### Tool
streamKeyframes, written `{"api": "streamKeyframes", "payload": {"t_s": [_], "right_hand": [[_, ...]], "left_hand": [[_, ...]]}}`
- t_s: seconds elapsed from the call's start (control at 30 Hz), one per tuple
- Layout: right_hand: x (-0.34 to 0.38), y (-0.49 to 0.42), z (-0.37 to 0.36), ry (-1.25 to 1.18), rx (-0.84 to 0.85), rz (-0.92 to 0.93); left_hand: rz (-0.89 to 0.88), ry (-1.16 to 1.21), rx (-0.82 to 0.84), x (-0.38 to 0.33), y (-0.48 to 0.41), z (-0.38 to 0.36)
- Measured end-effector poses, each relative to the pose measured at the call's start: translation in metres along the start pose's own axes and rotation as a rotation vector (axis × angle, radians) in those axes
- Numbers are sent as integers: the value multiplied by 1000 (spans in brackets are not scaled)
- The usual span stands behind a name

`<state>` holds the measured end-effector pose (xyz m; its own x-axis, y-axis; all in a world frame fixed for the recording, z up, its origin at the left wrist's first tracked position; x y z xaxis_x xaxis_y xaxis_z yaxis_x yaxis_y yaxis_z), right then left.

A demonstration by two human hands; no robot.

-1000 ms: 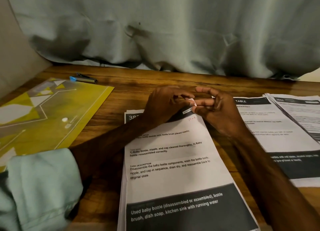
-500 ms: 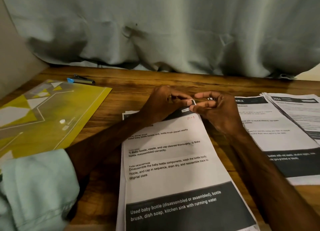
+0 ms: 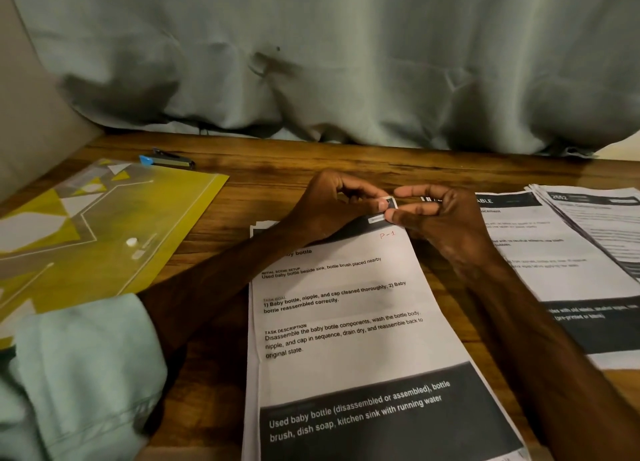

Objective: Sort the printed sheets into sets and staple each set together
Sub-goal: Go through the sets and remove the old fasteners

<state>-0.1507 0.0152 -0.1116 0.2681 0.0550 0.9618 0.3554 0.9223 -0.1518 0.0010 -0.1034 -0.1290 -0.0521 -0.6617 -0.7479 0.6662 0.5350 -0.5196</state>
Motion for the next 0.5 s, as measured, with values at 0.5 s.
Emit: {"api": "streamKeyframes", "payload": {"t_s": [0.5], "right_hand": [[0, 0, 0, -37, 12, -10]], "left_hand": [[3, 86, 22, -4, 0, 0]]}}
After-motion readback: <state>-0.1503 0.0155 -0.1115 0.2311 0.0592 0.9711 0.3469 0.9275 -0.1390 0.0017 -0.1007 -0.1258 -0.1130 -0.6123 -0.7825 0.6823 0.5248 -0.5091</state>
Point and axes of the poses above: each hand's wrist, its own y-axis away from the middle knuckle, its own z-axis out of the back of the hand, x = y × z, the point moved 3 cm from there along -y, towards the middle knuckle, and after that the axes turned 2 degrees about x, right-handed, at the moved point
